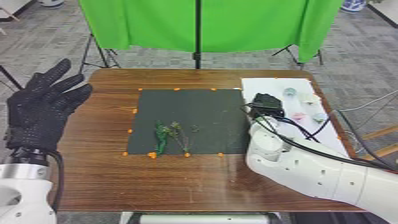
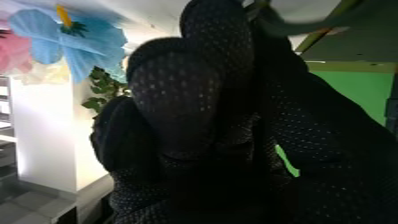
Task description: Arrange flowers
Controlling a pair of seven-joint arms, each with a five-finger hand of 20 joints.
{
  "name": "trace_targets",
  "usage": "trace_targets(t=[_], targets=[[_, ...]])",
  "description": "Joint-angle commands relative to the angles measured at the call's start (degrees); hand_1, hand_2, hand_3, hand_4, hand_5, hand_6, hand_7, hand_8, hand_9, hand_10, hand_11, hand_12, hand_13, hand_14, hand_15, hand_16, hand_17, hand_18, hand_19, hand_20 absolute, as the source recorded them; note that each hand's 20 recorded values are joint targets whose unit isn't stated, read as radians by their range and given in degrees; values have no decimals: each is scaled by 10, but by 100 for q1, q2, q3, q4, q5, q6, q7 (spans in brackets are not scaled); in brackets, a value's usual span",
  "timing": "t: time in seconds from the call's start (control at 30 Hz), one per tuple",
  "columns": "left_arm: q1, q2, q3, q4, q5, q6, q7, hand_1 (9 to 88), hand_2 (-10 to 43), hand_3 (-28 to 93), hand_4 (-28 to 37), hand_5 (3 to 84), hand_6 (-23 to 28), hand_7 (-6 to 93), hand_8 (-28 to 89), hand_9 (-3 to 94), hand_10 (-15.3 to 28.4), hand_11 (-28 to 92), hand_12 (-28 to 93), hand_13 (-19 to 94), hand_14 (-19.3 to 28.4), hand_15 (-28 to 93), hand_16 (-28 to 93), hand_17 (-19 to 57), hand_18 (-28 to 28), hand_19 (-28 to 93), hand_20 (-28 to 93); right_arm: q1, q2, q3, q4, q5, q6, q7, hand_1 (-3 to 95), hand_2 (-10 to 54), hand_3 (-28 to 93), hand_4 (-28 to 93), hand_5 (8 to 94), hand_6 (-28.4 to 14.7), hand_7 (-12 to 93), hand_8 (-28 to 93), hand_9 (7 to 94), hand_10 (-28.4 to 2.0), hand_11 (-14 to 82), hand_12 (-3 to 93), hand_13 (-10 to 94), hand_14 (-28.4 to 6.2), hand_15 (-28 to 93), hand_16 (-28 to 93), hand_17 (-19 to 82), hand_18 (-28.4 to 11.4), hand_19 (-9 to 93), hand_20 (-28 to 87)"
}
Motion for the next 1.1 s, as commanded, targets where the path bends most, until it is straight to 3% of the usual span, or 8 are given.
trace_targets(t=[0.03,0.1,0.7,0.87,0.97,1.1], targets=[[190,11,-29,2,-41,-19,70,208,95,769,-283,355,97,126,-88,304,199,270,101,242,273,518,-103,-66,237,641,69,18,80,-223,24,-79,232,-21,555,-95,724,-283,824,-19,277,118,937,-85,284,245,892,-41,573,202,580,-162,932,339],[172,-11,-16,10,-32,-21,28,208,94,770,-283,355,96,126,-88,305,200,271,101,242,273,518,-103,-66,237,641,69,57,122,-225,-16,-104,268,0,555,-95,732,-283,823,-27,278,135,936,-86,289,241,891,-43,581,203,580,-164,932,351],[302,-9,-23,-33,-59,90,170,208,95,769,-283,355,96,125,-88,305,199,272,102,241,274,517,-103,-67,238,641,69,651,280,-304,-97,-434,612,113,557,-95,761,-283,835,-41,263,180,935,-96,330,222,896,-44,610,200,586,-174,932,409],[309,-45,-42,-47,-40,62,109,208,94,770,-283,354,96,124,-88,304,199,271,101,241,273,516,-103,-66,237,641,69,654,308,-199,-275,-491,690,134,558,-95,762,-283,838,-42,259,188,937,-96,337,217,897,-44,614,199,590,-175,932,418],[353,-55,-71,-70,-32,110,109,208,94,770,-283,354,96,125,-87,304,199,271,101,241,274,516,-103,-66,237,641,69,601,290,-80,-501,-510,607,102,559,-95,765,-283,840,-44,256,192,937,-96,341,215,899,-45,617,199,592,-177,932,424],[409,-45,-135,-104,-8,134,88,208,94,769,-283,354,96,124,-87,304,198,270,101,241,274,516,-103,-66,237,641,69,59,164,623,-882,-440,106,46,560,-95,768,-283,843,-45,252,199,937,-95,343,214,899,-46,620,199,594,-179,932,431]])
